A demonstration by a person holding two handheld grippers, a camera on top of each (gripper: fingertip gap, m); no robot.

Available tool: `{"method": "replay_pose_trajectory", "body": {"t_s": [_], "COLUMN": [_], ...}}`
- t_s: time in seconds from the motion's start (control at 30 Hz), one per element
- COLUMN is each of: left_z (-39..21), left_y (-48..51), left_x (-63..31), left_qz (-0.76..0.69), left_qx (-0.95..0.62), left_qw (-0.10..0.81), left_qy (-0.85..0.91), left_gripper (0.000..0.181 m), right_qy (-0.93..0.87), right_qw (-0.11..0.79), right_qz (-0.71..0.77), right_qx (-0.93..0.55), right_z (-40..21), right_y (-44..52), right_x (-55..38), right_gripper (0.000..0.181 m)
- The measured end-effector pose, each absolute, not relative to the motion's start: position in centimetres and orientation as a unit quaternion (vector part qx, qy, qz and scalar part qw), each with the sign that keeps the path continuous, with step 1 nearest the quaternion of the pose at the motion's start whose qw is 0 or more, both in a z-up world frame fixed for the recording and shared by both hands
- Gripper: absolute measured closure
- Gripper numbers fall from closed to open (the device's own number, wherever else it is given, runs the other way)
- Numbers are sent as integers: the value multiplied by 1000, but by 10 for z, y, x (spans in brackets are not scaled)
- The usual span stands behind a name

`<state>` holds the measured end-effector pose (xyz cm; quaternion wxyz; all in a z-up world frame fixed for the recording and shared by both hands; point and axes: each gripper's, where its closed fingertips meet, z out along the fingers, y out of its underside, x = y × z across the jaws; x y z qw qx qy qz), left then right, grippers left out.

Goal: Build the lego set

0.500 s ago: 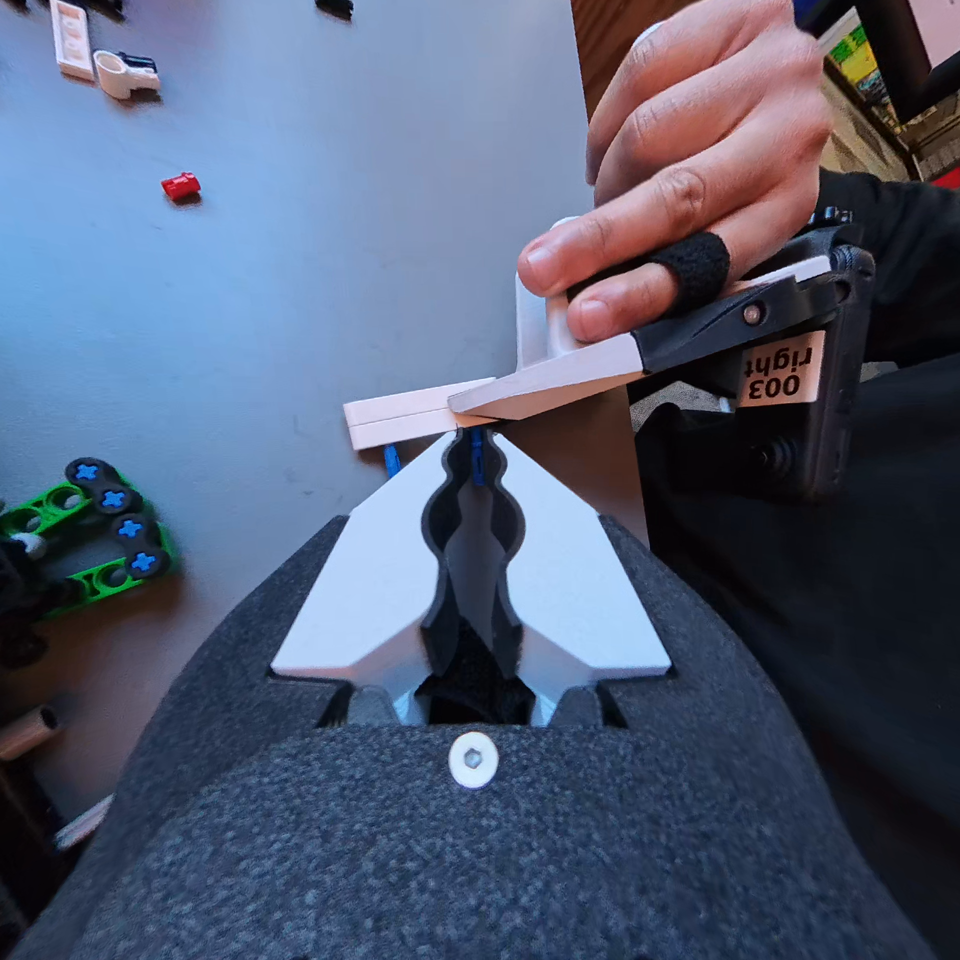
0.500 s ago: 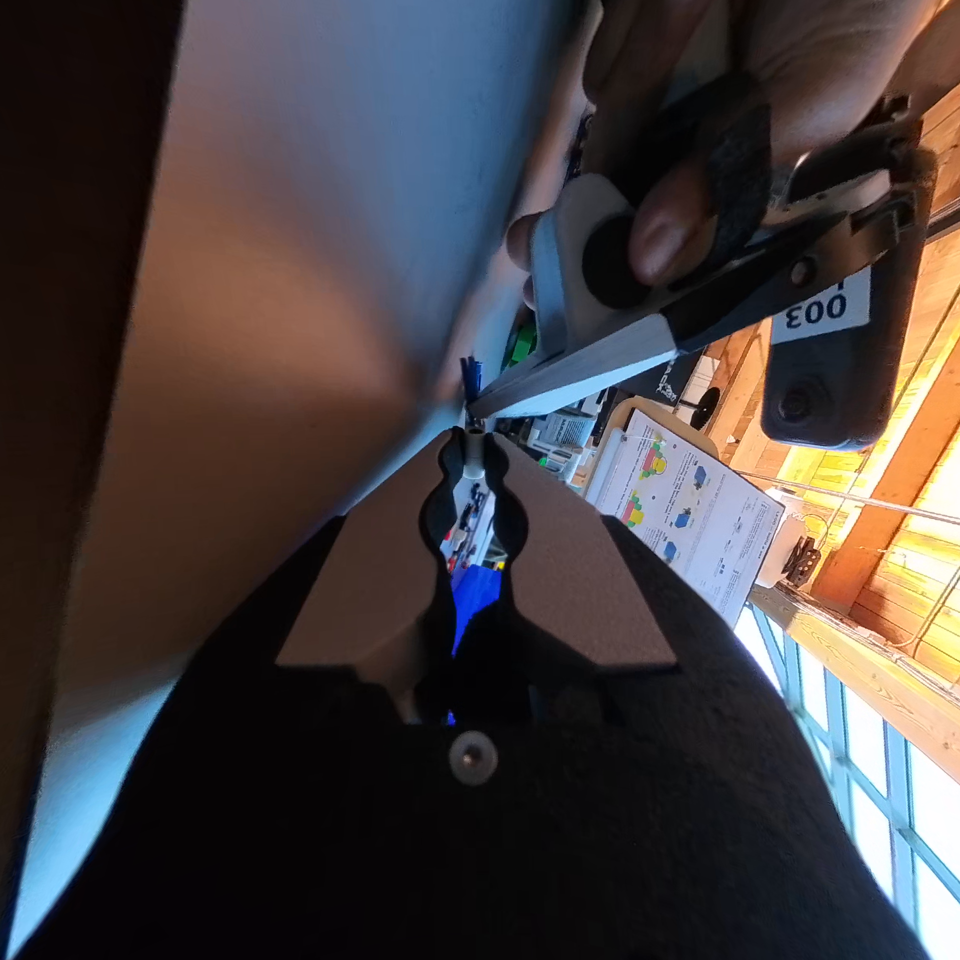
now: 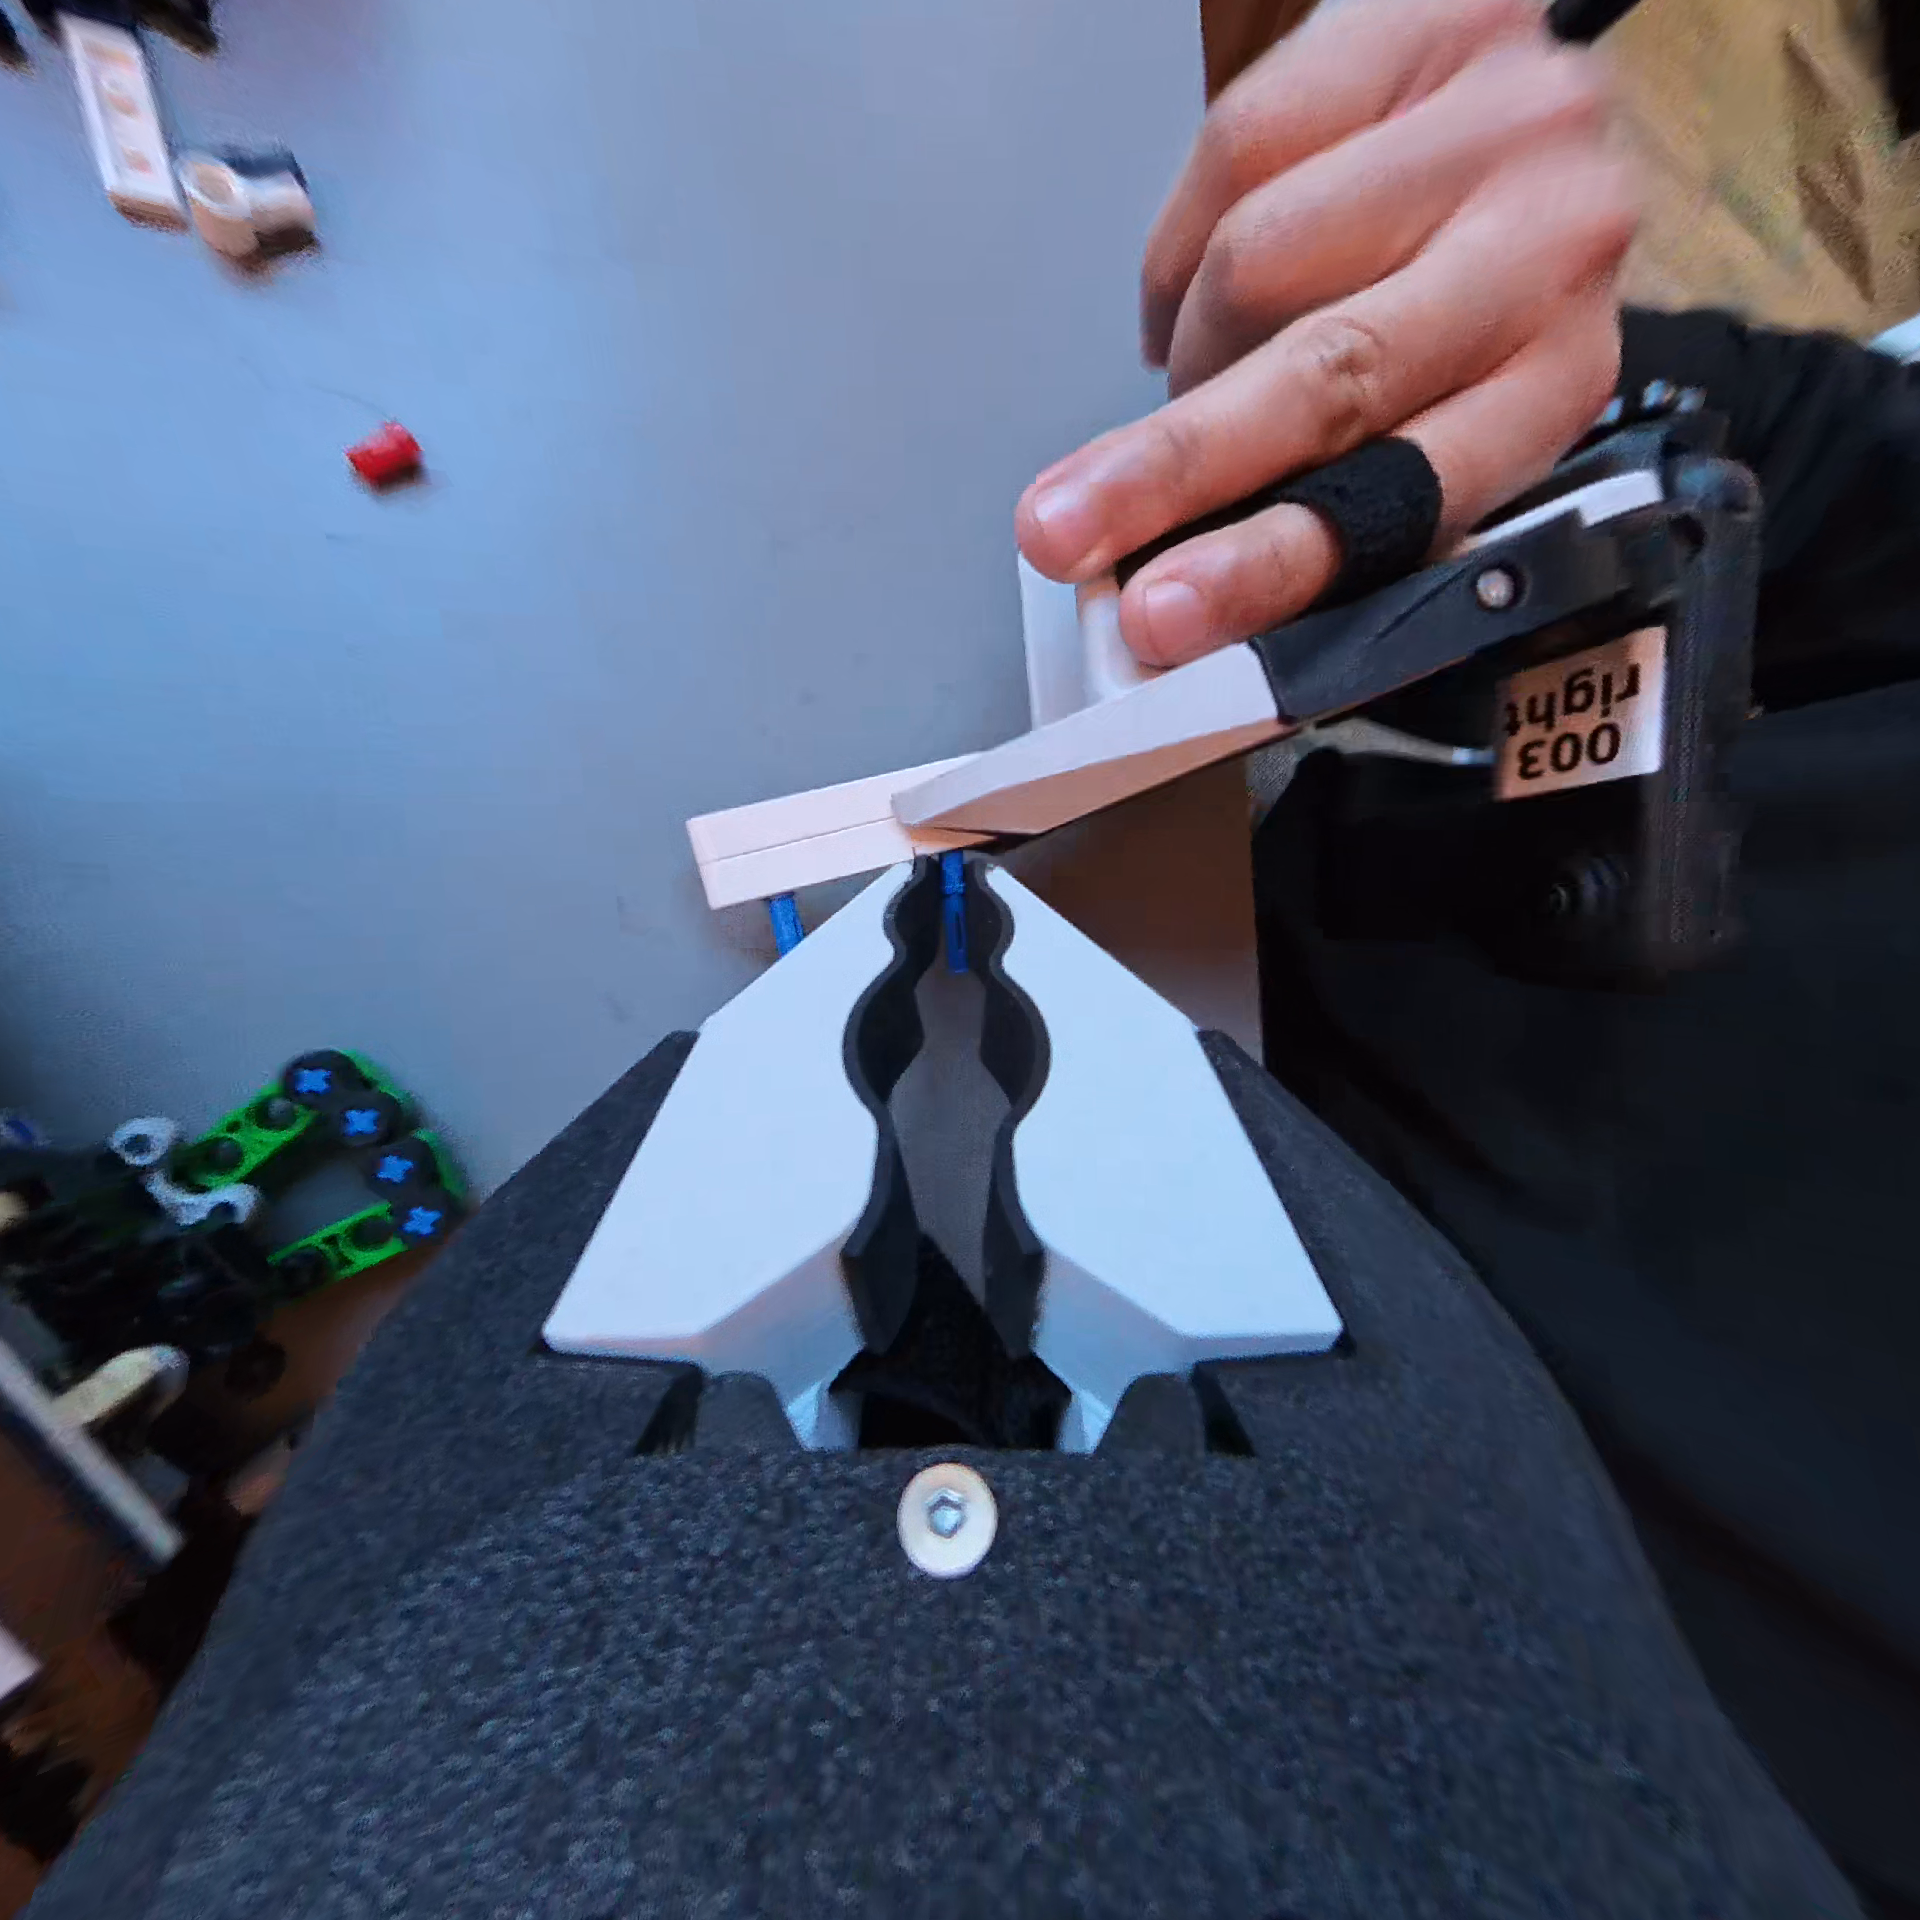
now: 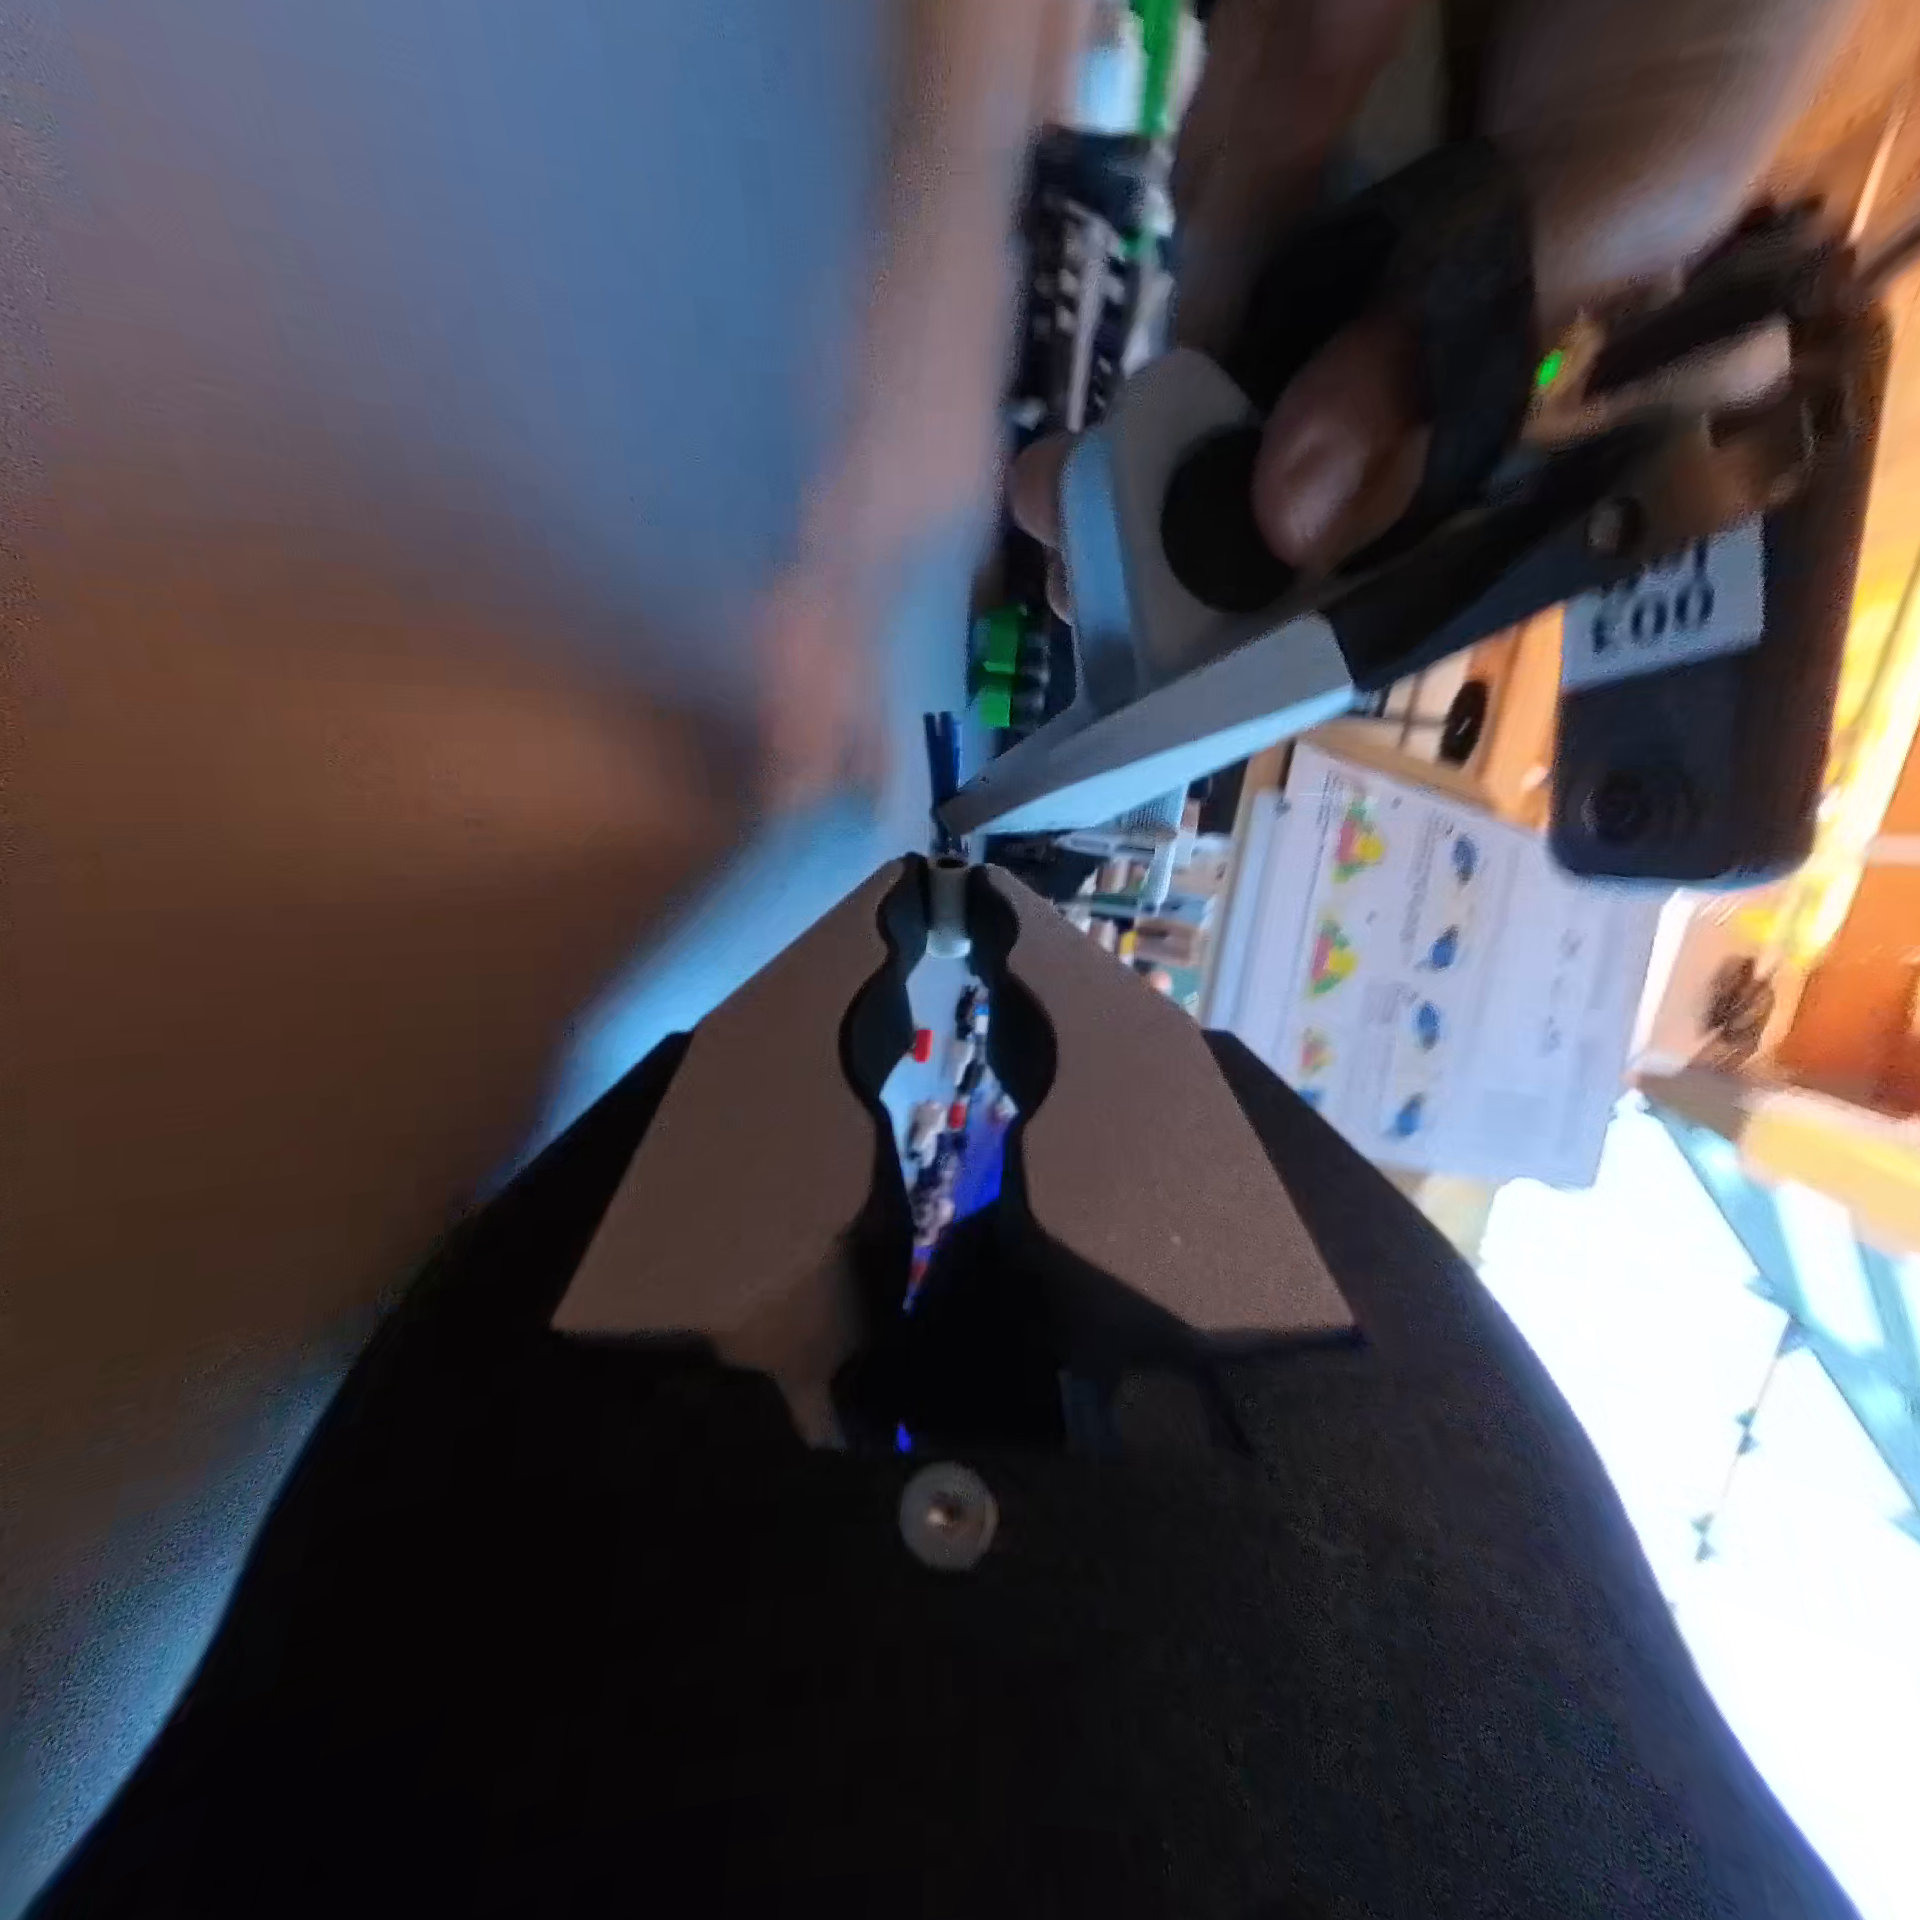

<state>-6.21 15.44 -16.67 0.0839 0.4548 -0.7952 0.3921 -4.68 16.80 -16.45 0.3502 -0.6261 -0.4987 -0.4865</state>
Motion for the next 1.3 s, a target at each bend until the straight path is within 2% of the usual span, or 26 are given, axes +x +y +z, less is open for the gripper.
{"method": "replay_pose_trajectory", "body": {"t_s": [0.1, 0.2, 0.33, 0.43, 0.57, 0.67, 0.77, 0.97, 1.13, 1.3], "left_z": [-148, -133, -122, -120, -116, -113, -113, -111, -83, -54], "left_y": [156, 159, 166, 171, 172, 170, 175, 185, 179, 178], "left_x": [-55, -53, -53, -52, -49, -52, -58, -93, -103, -100], "left_qz": [391, 327, 217, 140, 66, 53, 54, 121, 295, 491], "left_qx": [454, 448, 461, 465, 461, 460, 453, 461, 449, 438], "left_qw": [90, 92, 157, 186, 182, 181, 162, 153, 96, -4], "left_qy": [-796, -827, -846, -854, -866, -868, -875, -866, -838, -753], "left_gripper": [178, 178, 178, 178, 178, 178, 178, 178, 178, 178], "right_qy": [-427, -361, -293, -275, -267, -274, -258, -222, -174, -149], "right_qw": [401, 457, 516, 530, 534, 538, 547, 545, 525, 467], "right_qz": [-467, -417, -338, -318, -325, -330, -257, -74, 79, 119], "right_qx": [-663, -698, -730, -737, -733, -726, -754, -805, -829, -863], "right_z": [-147, -134, -125, -123, -120, -116, -123, -140, -146, -162], "right_y": [169, 171, 176, 181, 182, 180, 180, 176, 173, 170], "right_x": [-39, -37, -37, -35, -32, -34, -37, -57, -76, -75], "right_gripper": [175, 175, 174, 174, 175, 175, 174, 175, 175, 175]}}
